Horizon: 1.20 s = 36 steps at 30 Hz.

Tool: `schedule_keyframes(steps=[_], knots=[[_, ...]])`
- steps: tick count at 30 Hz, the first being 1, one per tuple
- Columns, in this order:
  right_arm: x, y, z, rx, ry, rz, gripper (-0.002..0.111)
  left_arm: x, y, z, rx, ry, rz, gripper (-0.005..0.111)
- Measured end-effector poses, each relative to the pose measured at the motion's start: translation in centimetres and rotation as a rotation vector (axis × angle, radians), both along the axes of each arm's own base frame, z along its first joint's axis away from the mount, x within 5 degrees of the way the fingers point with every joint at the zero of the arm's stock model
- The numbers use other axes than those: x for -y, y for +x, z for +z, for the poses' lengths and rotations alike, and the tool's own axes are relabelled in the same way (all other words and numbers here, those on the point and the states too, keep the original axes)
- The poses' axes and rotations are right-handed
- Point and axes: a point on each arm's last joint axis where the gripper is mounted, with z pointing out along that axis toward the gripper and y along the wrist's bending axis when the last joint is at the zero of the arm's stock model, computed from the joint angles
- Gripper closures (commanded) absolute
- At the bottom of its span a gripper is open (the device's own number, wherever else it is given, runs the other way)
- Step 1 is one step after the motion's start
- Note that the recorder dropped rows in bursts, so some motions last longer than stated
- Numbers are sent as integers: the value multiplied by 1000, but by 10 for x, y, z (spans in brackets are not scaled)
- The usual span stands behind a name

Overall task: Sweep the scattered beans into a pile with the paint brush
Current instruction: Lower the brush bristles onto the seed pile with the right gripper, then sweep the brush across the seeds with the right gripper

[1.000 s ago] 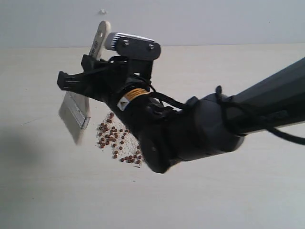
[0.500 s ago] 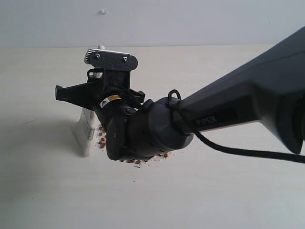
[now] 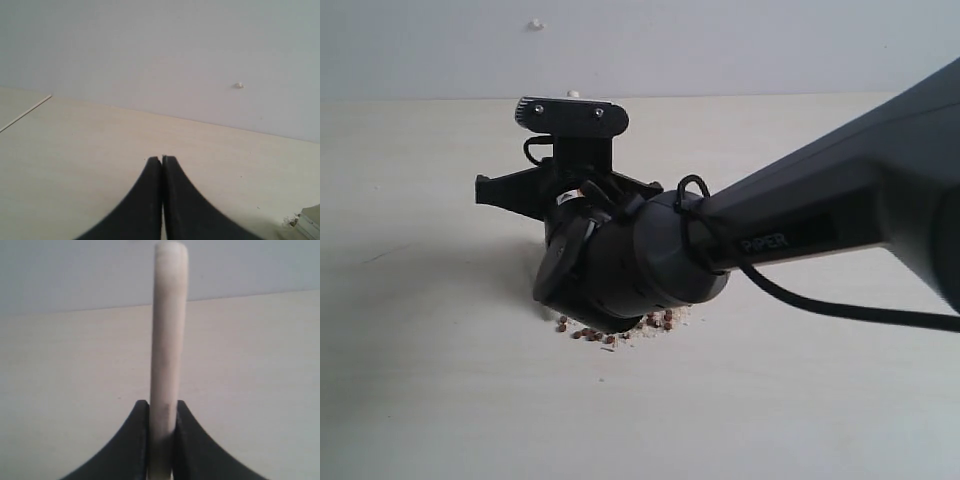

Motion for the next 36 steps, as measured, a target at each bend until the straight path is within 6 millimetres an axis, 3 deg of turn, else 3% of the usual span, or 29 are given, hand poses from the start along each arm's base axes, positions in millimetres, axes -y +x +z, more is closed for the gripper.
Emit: schedule_keyframes(steps=[9,23,36], knots=[[12,1,10,6,-89,-88,108,0,0,0,0,0,0,107],[-5,-6,55,32,156,99,108,0,0,0,0,0,0,107],[-35,16,7,70,212,52,108,0,0,0,0,0,0,107]])
